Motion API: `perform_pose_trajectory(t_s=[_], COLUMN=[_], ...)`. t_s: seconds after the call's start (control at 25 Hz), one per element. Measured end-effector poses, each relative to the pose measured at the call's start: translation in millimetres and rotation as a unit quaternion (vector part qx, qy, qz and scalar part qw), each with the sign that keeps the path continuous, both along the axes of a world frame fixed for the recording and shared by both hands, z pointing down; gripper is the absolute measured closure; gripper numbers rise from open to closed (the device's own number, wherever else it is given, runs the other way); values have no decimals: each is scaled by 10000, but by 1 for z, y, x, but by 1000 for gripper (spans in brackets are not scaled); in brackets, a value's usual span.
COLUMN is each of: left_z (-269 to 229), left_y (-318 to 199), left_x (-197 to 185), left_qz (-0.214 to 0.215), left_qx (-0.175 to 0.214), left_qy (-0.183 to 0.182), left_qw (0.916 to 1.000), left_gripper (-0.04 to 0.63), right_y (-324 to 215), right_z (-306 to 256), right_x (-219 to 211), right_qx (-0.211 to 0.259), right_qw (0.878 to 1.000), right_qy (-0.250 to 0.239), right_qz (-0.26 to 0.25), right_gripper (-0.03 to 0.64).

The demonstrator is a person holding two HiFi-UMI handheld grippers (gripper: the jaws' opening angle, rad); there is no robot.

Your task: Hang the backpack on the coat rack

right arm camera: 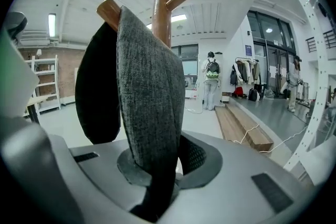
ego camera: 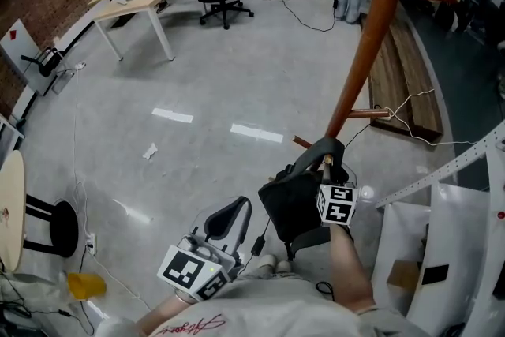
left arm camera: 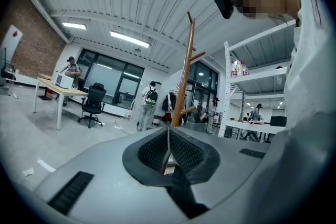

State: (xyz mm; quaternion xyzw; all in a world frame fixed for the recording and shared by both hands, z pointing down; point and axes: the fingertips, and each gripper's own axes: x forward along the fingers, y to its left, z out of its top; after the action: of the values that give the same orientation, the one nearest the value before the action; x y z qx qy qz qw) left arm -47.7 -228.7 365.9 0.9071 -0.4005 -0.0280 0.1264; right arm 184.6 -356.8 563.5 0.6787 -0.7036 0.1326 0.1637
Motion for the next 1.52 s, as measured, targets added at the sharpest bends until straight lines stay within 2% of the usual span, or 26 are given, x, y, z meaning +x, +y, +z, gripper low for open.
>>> perform_pose_trajectory(t_s=[0.12,0.28,0.56,0.92,1.2,1.36,1.52], left_z=[5,13,11,8,-9,-16,-21], left_y=[3,8,7,13,29,43,59], left_x=[1,2,16,44,67,75,74], left_qz=[88,252,526,1084,1409,1419,1264], left_qx=[-36,-85,-1,154,375,515,564], left_qy=[-42,-97,14,123,218,253,281], left_qw=[9999,9996,9986,9939,9891,9882,9900], left_gripper=[574,574,574,575,574,574,574], right_y=[6,19,48,98,145,176,205], right_z=[5,12,-4,-92,-175,-211,-229], right_x=[0,2,-3,-6,-26,-35,-48], right_qx=[-44,-115,-17,883,1660,2062,2229], right_qw=[10000,9998,9996,9955,9861,9780,9731], right_qy=[10,-74,-172,-35,28,136,117], right_qz=[31,122,232,332,-30,-284,-563], right_gripper=[563,505,491,491,492,492,492])
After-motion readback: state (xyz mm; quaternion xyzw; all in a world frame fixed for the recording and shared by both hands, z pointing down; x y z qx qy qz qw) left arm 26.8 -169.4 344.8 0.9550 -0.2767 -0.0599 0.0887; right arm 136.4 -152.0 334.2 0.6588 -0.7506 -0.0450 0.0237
